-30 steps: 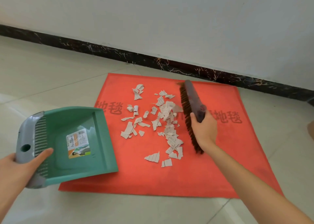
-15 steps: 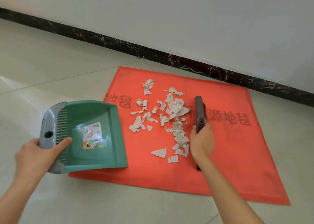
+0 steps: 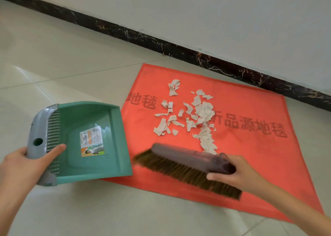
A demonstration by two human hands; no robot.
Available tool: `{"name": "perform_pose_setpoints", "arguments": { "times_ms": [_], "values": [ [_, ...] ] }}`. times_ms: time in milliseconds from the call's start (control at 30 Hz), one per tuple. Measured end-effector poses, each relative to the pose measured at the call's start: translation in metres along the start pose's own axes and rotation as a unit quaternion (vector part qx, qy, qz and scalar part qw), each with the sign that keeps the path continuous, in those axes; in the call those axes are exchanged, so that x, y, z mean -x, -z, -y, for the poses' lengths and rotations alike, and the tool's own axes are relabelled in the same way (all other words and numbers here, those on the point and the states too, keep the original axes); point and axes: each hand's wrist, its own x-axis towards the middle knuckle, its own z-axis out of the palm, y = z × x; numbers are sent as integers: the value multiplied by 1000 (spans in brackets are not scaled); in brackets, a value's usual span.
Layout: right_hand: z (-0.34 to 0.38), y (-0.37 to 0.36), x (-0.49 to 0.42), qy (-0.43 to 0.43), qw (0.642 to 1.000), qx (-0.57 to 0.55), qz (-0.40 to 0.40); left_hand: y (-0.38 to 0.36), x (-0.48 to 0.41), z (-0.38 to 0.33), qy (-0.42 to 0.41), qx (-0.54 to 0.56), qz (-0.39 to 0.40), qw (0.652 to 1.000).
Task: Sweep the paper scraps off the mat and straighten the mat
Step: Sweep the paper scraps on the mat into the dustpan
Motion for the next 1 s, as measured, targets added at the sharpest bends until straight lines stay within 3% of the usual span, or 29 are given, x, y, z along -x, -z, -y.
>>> {"name": "perform_pose_setpoints", "arguments": {
  "times_ms": [100, 267, 433, 567, 733, 867, 1000],
  "values": [
    [-17, 3, -12, 25, 996, 48, 76, 3, 0, 3, -4, -9, -2, 1000],
    [-28, 25, -44, 26, 994, 103, -10, 2, 21, -13, -53, -50, -1, 997],
    [-33, 34, -56, -45, 988, 33, -143, -5, 43, -32, -104, -74, 5, 992],
    [2, 8, -58, -66, 986, -71, -136, -9, 50, -33, -130, -92, -23, 987],
    [35, -67, -95, -37, 995, -33, -86, -16, 54, -35, -113, -96, -27, 989],
    [29, -69, -123, -85, 985, -28, -145, -10, 46, -27, -82, -108, -27, 990],
    [11, -50, -135, -156, 954, -80, -244, -2, 40, -17, -63, -91, -20, 994]
  ]
}}
